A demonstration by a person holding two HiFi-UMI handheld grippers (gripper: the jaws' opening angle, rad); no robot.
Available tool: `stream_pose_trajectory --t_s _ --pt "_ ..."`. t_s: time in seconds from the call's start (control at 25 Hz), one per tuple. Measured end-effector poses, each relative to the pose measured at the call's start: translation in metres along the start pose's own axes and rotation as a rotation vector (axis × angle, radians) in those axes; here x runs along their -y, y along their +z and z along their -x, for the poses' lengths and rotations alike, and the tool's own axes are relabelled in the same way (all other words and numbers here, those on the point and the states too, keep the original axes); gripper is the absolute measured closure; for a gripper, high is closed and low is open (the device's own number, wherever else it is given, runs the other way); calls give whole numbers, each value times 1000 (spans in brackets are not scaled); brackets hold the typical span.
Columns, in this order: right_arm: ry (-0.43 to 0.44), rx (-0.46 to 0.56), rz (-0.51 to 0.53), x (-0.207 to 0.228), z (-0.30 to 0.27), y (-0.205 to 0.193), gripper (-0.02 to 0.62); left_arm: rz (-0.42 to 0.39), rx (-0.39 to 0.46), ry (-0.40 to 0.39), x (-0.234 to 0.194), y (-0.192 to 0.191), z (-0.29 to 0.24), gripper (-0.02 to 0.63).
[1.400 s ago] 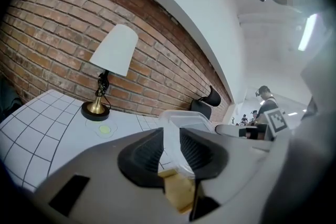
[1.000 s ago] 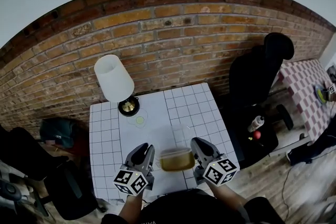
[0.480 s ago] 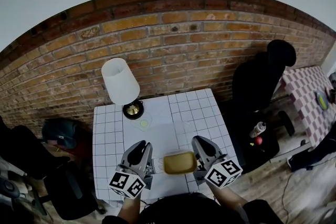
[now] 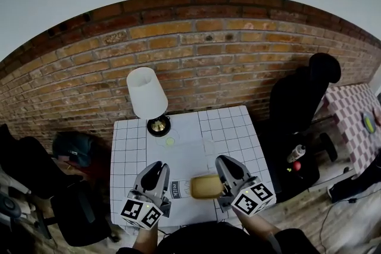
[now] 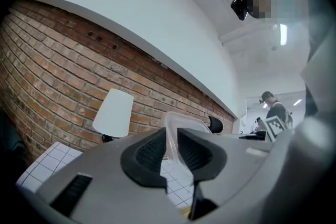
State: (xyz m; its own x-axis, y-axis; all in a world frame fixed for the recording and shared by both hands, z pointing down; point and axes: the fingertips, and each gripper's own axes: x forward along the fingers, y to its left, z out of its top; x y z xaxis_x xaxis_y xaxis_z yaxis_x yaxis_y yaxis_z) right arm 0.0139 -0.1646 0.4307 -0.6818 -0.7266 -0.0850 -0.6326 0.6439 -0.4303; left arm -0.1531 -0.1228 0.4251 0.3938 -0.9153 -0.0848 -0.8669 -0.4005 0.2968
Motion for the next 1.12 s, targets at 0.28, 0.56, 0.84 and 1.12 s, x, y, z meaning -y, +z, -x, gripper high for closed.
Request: stream_pose_trajectory --t_s 0.28,0.56,0.84,1.12 --pt "42 -1 -2 -24 -5 0 577 -15 32 34 -6 14 21 532" --pt "67 -18 -1 -38 -10 -7 577 -25 43 60 -11 22 36 535" --pt "69 -22 5 -42 -12 -9 577 -28 49 60 -14 25 39 535" --pt "57 -25 9 -41 -12 -10 578 -17 50 51 -15 25 38 535"
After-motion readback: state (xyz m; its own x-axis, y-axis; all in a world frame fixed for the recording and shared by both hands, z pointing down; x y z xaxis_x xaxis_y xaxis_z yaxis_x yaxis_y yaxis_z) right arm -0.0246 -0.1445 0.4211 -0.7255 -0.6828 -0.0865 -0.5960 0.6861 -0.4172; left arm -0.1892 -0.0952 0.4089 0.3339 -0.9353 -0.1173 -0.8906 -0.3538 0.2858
